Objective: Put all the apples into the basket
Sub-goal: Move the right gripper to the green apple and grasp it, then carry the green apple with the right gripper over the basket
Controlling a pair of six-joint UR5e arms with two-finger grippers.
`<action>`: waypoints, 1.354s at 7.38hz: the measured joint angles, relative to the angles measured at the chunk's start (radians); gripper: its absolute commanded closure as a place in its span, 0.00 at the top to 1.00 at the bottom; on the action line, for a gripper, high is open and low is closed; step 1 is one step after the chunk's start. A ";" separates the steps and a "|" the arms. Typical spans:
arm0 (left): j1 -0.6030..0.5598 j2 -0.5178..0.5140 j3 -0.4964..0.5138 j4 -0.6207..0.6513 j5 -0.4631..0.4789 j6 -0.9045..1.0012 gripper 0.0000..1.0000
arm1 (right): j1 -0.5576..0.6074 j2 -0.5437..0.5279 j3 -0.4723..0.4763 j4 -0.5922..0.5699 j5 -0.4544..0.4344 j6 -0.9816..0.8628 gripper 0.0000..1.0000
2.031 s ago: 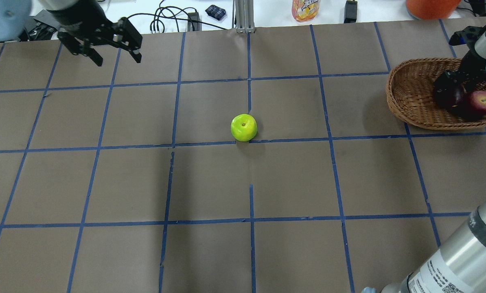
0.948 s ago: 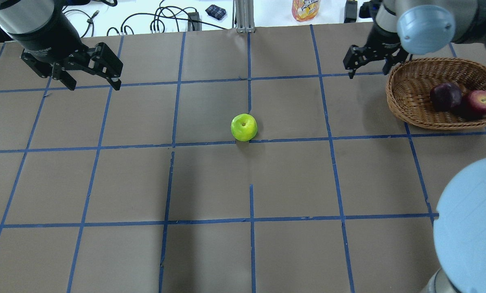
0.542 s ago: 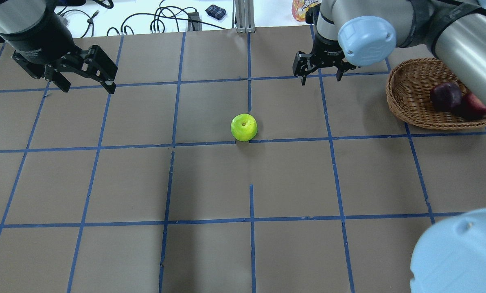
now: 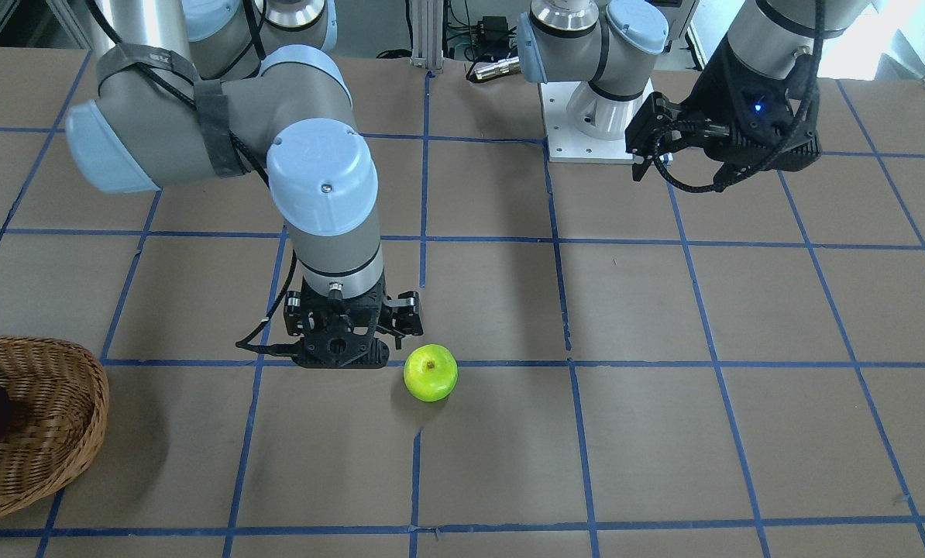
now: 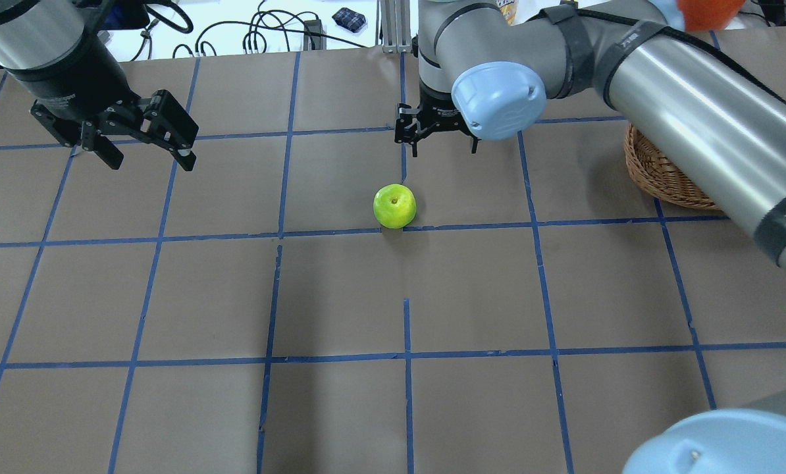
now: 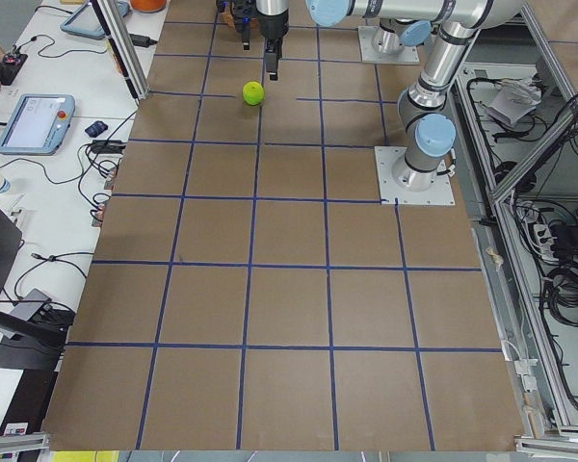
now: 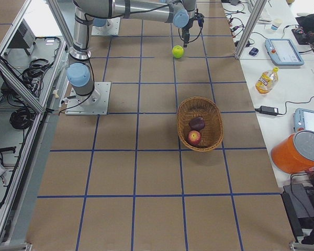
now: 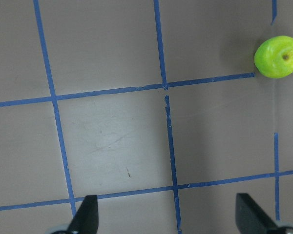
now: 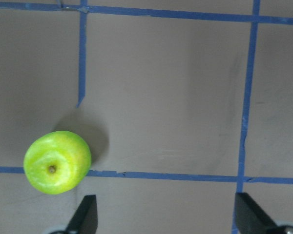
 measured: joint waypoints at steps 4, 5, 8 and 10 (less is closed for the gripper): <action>-0.003 0.010 0.001 -0.106 0.009 -0.014 1.00 | 0.045 0.116 -0.007 -0.091 0.013 0.055 1.00; -0.003 0.006 0.001 -0.106 0.008 -0.013 1.00 | 0.045 0.134 -0.007 -0.110 0.033 0.057 1.00; -0.003 0.015 0.008 -0.106 0.008 -0.011 1.00 | 0.047 0.174 -0.005 -0.149 0.071 0.058 1.00; -0.003 0.010 0.008 -0.101 0.007 -0.013 1.00 | 0.056 0.202 -0.004 -0.157 0.077 0.058 1.00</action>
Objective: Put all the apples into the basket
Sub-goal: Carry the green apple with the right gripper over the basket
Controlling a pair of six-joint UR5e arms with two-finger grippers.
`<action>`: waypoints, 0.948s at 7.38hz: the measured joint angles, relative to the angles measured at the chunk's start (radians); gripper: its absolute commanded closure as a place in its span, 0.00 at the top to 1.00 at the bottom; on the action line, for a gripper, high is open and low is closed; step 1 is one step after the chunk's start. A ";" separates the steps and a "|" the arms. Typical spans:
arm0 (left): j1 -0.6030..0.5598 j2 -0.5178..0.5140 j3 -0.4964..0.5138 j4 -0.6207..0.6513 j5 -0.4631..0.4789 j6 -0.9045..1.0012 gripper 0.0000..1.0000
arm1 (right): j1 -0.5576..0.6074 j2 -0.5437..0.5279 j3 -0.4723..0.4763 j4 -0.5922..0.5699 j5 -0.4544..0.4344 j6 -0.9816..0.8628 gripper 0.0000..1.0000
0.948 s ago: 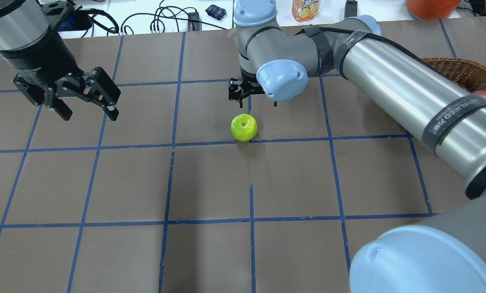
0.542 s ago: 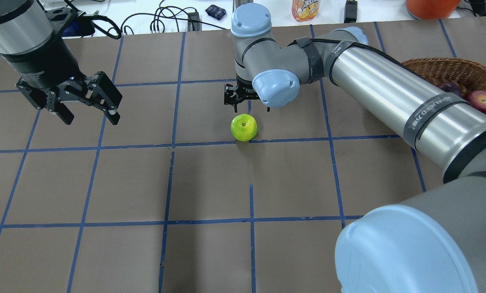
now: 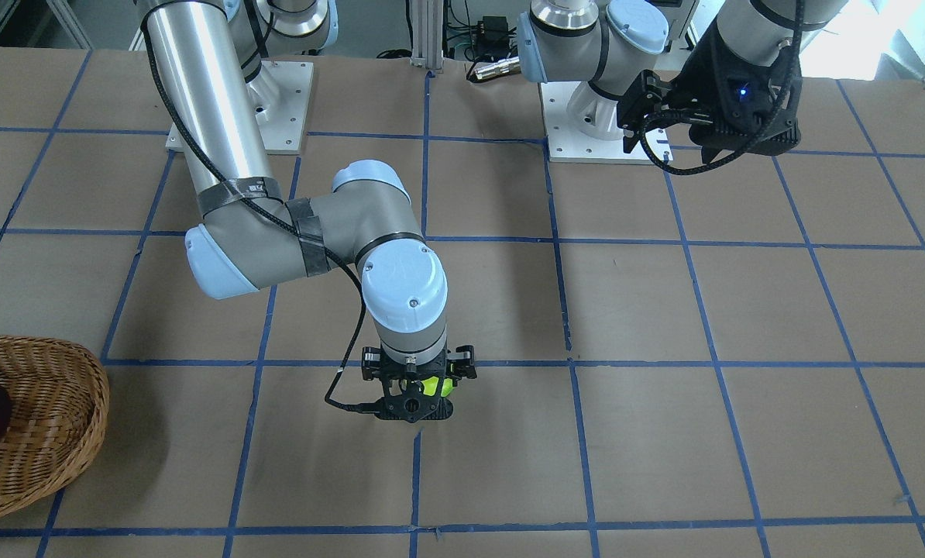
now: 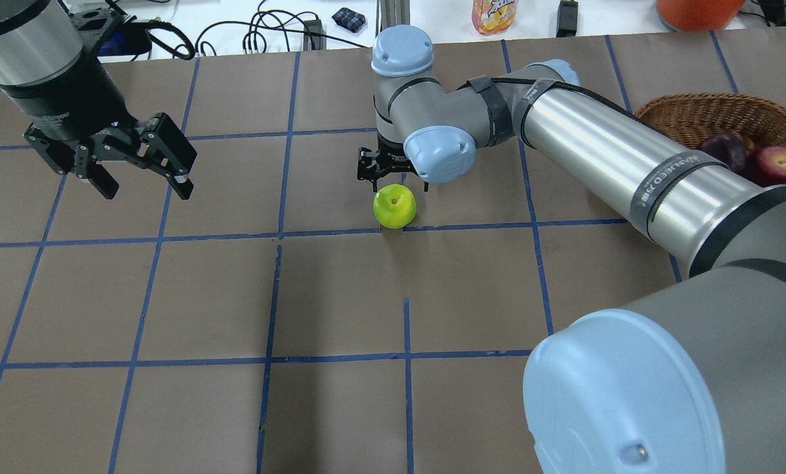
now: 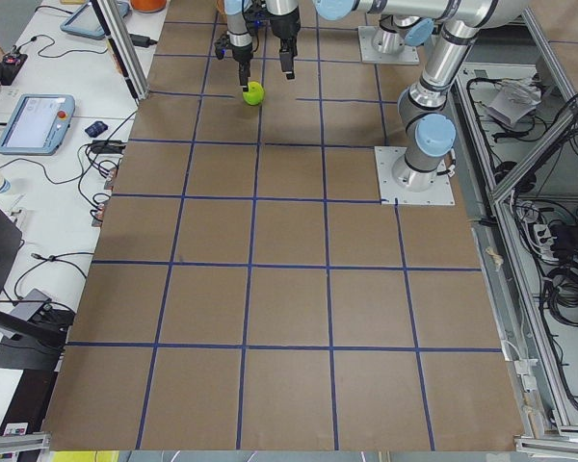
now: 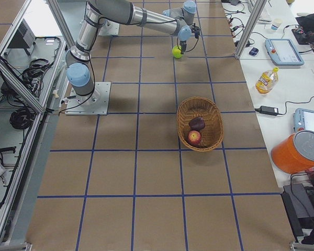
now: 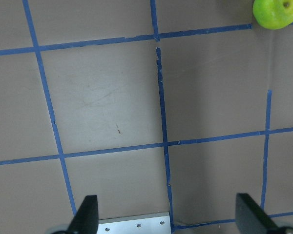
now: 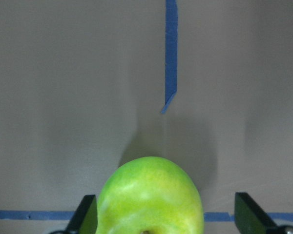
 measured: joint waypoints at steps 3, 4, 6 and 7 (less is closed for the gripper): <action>0.000 -0.002 -0.006 0.001 0.000 0.001 1.00 | 0.017 0.036 0.006 -0.032 -0.001 0.001 0.60; 0.000 0.003 -0.008 0.001 0.000 0.002 1.00 | 0.018 0.042 0.008 -0.034 -0.003 0.000 0.01; 0.000 -0.001 -0.010 0.001 -0.001 0.004 1.00 | 0.016 0.040 0.010 -0.025 -0.013 -0.010 0.00; 0.000 -0.002 -0.011 0.001 -0.003 0.005 1.00 | 0.010 0.025 0.010 -0.009 -0.016 -0.015 0.00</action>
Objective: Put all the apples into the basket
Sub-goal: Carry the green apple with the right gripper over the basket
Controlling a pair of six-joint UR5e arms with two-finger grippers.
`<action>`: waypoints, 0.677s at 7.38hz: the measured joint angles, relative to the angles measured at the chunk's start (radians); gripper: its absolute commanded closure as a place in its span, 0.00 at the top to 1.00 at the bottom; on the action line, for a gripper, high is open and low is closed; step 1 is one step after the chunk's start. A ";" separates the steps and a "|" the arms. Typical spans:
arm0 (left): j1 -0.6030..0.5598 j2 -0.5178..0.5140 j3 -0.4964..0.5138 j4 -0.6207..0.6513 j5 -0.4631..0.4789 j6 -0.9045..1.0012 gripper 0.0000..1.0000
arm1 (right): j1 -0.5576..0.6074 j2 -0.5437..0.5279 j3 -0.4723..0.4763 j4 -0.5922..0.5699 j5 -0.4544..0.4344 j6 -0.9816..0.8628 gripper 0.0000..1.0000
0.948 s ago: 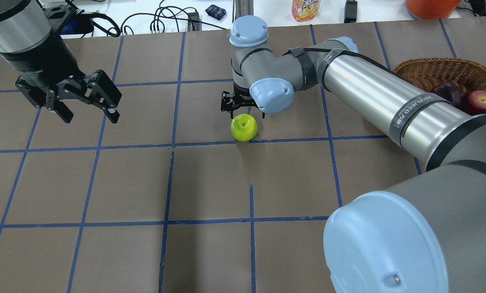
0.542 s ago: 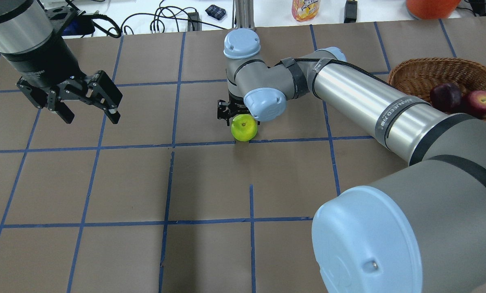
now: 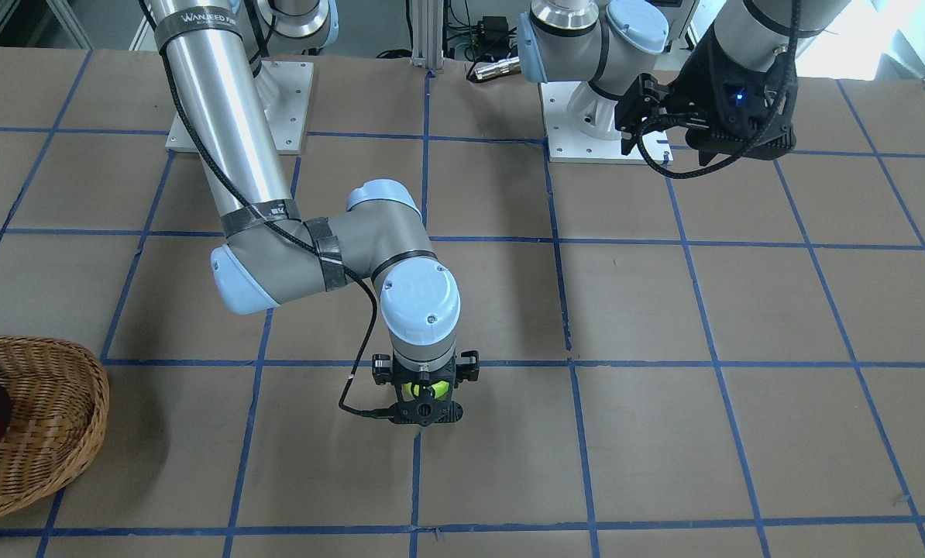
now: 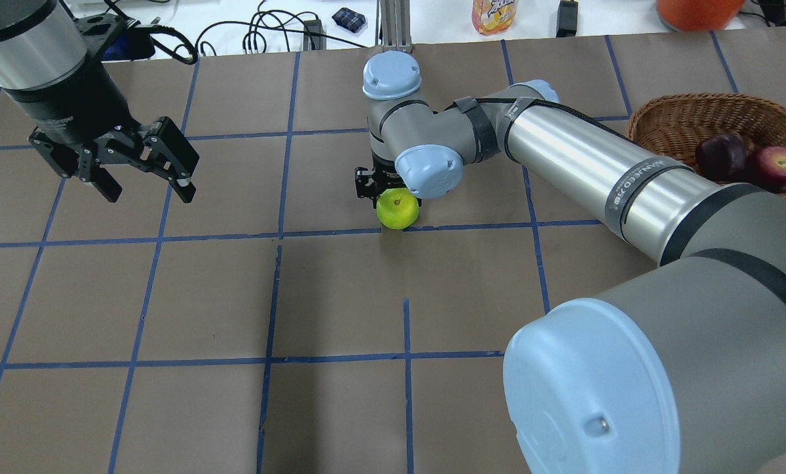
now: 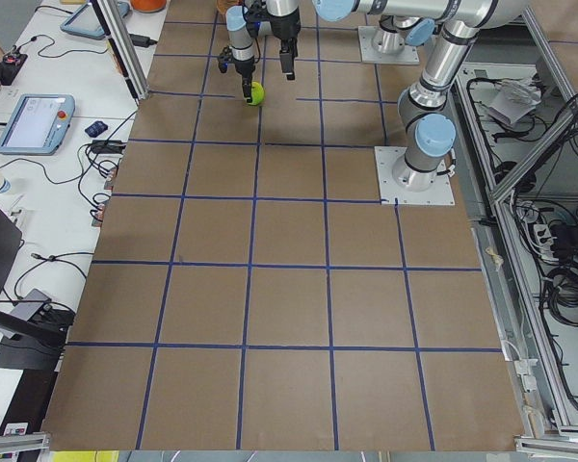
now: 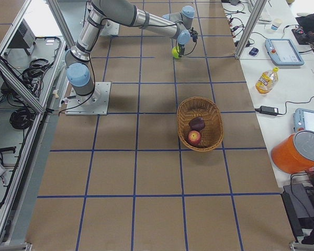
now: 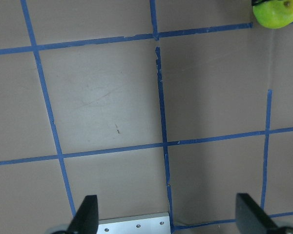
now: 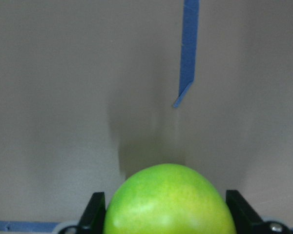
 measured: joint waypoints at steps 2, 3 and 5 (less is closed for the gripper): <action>0.000 -0.003 -0.001 0.000 0.001 0.000 1.00 | -0.060 -0.088 -0.010 0.121 -0.036 -0.018 0.00; 0.000 -0.006 -0.001 0.000 0.003 -0.001 1.00 | -0.133 -0.143 -0.013 0.200 -0.059 -0.057 0.00; 0.000 -0.009 -0.001 0.000 0.004 -0.002 1.00 | -0.302 -0.230 -0.015 0.302 -0.092 -0.208 0.00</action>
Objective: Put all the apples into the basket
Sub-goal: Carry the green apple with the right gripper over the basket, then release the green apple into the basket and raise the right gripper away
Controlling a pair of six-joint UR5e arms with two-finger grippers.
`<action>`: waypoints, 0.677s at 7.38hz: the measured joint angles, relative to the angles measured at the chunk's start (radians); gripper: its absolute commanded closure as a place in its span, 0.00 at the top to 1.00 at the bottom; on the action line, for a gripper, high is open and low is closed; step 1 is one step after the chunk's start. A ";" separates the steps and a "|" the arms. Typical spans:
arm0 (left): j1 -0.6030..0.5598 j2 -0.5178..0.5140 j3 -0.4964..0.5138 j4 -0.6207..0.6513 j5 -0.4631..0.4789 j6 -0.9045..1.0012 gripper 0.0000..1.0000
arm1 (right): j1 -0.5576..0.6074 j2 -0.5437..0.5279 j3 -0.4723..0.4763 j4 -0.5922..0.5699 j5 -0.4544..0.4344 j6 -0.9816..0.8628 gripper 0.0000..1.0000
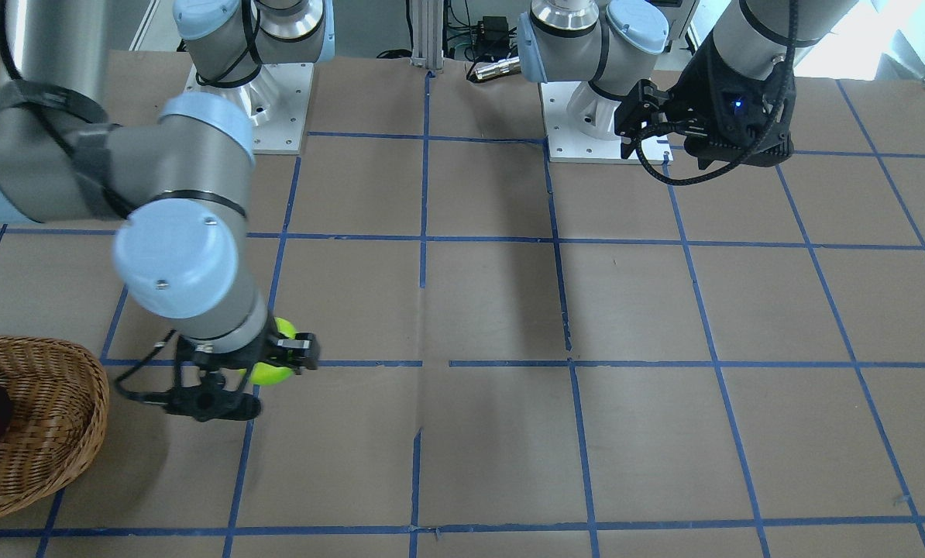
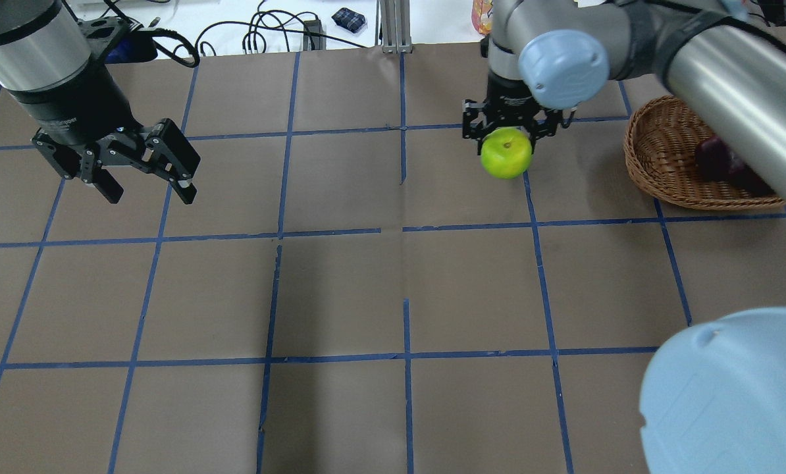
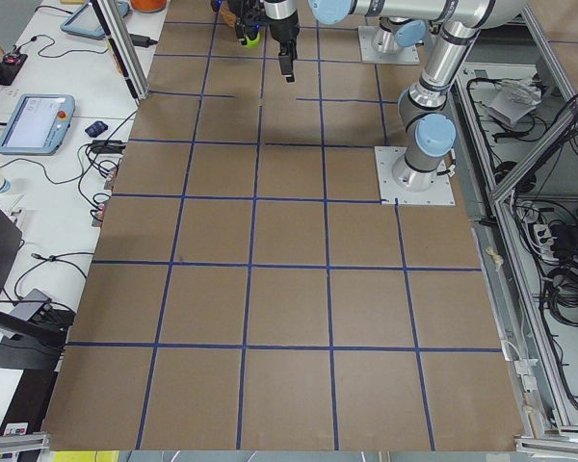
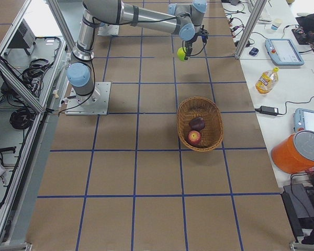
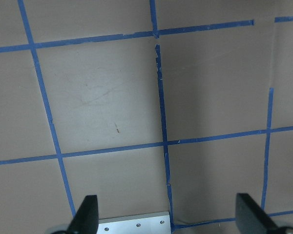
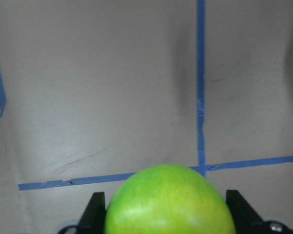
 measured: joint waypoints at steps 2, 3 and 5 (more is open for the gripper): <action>0.000 -0.005 0.000 0.000 0.001 -0.002 1.00 | -0.135 -0.026 0.008 0.008 -0.067 -0.198 0.00; 0.000 -0.004 0.000 0.000 0.002 -0.002 1.00 | -0.203 -0.022 0.013 -0.009 -0.084 -0.301 0.00; 0.000 -0.003 0.002 0.000 0.002 -0.002 1.00 | -0.305 0.017 0.009 -0.096 -0.094 -0.445 0.00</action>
